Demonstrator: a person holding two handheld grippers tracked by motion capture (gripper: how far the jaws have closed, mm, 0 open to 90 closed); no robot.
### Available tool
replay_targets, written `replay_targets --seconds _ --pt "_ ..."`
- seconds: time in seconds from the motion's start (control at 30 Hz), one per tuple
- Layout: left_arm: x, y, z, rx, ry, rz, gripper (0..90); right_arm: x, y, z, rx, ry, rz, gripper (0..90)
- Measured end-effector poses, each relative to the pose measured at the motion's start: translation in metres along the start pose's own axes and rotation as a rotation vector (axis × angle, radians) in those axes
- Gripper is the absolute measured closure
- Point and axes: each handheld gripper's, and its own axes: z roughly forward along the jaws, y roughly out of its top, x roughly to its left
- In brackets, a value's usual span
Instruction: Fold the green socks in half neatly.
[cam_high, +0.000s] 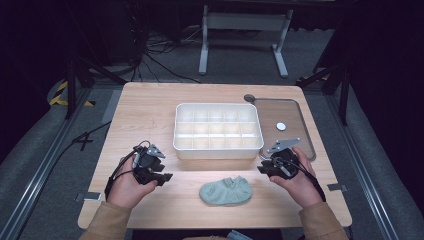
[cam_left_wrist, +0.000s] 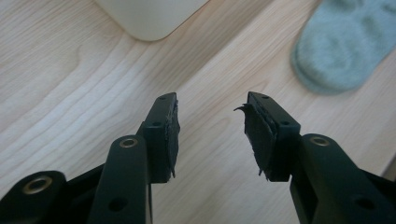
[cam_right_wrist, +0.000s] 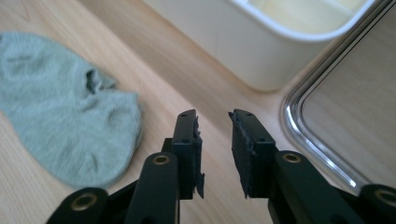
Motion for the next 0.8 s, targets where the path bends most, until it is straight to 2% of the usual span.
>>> replay_targets --seconds 0.07,0.1,0.13,0.17,0.2,0.27,0.4,0.5,0.53,0.7,0.8 --pt "-0.002 0.004 0.0 0.025 -0.025 -0.024 54.0 0.0 -0.002 -0.003 -0.017 -0.008 0.007 76.0" --pt "-0.003 0.006 0.0 0.024 -0.03 0.005 50.7 -0.002 -0.003 -0.004 -0.023 -0.004 0.006 76.5" --pt "-0.004 0.007 0.002 -0.008 -0.029 0.058 47.5 -0.003 -0.004 -0.005 -0.026 -0.003 0.006 76.6" --pt "-0.005 0.009 0.002 0.004 -0.018 0.086 47.5 -0.005 -0.005 -0.007 -0.032 0.0 0.011 77.1" --pt "-0.005 0.01 0.002 0.026 -0.001 0.09 49.3 -0.007 -0.007 -0.009 -0.037 0.016 0.024 78.0" --pt "-0.005 0.011 0.001 0.061 -0.013 0.064 54.8 -0.01 -0.01 -0.011 -0.048 0.026 0.03 79.0" --pt "-0.004 0.012 -0.003 0.048 -0.056 0.066 65.7 -0.01 -0.012 -0.015 -0.06 0.03 0.052 79.3" --pt "-0.009 0.014 -0.005 0.05 -0.039 0.082 66.8 -0.009 -0.012 -0.014 -0.052 0.049 0.051 79.9" --pt "-0.011 0.015 -0.005 0.06 -0.045 0.08 67.3 -0.008 -0.012 -0.013 -0.051 0.056 0.048 80.3" --pt "-0.019 0.016 -0.002 0.071 -0.084 0.085 67.0 -0.005 -0.009 -0.011 -0.044 0.098 0.051 82.4" --pt "-0.026 0.017 0.002 0.087 -0.137 0.097 67.7 0.001 -0.007 -0.008 -0.031 0.135 0.045 84.7"
